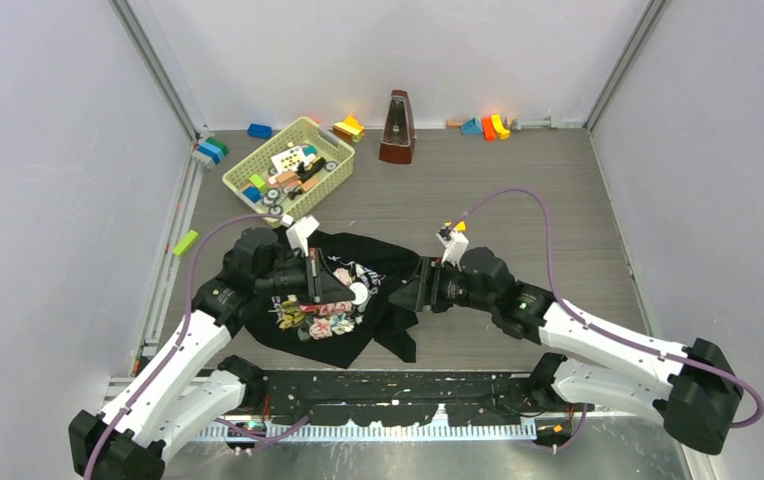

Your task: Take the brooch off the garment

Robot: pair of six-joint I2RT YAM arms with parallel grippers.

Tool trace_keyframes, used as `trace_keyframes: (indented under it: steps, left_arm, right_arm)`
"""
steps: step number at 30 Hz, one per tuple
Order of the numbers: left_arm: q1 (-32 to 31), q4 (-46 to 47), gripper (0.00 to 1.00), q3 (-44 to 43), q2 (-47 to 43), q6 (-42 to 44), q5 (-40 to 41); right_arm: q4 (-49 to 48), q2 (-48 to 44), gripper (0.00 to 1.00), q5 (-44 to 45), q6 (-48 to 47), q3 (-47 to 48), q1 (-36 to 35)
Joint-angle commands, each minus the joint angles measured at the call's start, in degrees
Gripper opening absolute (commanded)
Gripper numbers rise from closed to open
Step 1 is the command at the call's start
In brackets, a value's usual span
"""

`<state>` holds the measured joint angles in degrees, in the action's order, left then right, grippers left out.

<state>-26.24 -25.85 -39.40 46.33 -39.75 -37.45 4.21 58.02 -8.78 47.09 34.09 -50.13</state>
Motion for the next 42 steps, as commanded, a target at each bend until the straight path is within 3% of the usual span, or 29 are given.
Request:
trace_keyframes:
  steps: [1,8,23,31,42]
  left_arm:
    - [-0.1,13.0,0.0,1.9,-2.3,-5.9,-9.7]
    - [-0.1,28.6,0.0,5.7,-1.7,-14.7,-16.8]
    - [-0.1,29.4,0.0,6.6,-1.2,-15.2,-17.2]
    - [-0.1,29.9,0.0,6.7,-1.1,-15.5,-17.4]
    - [-0.2,30.1,0.0,6.7,-1.5,-15.3,-18.0]
  right_arm:
    - [-17.2,-6.0,0.61,-7.7,0.5,-3.0,-0.1]
    - [-25.6,-6.5,0.63,-12.1,2.5,-3.8,-0.1]
    - [-34.2,1.3,0.56,-17.7,4.3,-0.7,-0.2]
    - [-31.6,2.0,0.42,-16.5,3.7,0.8,-0.2]
    - [-28.0,3.5,0.33,-15.8,3.3,2.3,-0.2]
